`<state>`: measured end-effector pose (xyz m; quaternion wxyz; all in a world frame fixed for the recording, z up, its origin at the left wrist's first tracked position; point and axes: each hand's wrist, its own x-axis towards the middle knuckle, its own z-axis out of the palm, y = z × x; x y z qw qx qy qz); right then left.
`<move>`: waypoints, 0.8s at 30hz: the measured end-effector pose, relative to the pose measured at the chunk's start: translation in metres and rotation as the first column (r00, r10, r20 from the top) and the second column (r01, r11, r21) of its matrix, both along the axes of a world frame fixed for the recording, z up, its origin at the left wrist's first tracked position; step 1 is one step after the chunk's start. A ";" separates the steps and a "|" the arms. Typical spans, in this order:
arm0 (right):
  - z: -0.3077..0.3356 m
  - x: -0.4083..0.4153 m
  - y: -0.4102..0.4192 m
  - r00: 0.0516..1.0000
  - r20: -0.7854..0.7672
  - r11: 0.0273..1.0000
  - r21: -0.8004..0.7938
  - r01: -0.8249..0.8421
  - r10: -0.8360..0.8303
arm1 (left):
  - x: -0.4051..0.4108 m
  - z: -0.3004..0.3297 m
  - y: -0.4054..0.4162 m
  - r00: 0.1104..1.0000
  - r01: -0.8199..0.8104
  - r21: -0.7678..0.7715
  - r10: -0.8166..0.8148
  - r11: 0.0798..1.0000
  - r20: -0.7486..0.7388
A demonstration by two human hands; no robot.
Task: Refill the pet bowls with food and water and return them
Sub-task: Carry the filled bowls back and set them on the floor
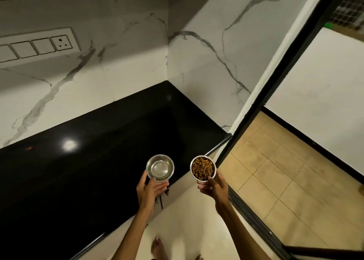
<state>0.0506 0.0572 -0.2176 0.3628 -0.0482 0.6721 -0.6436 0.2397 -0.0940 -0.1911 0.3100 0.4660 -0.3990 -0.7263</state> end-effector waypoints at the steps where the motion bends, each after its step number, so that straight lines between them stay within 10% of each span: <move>1: 0.000 -0.004 0.007 1.000 -0.001 1.000 -0.001 0.008 -0.008 | -0.005 0.000 0.006 1.000 0.010 -0.007 -0.010 1.000 0.001; 24: 0.001 -0.107 0.217 0.943 0.027 0.942 -0.021 0.334 -0.333 | -0.170 -0.001 0.177 0.967 0.253 0.055 -0.254 0.966 0.012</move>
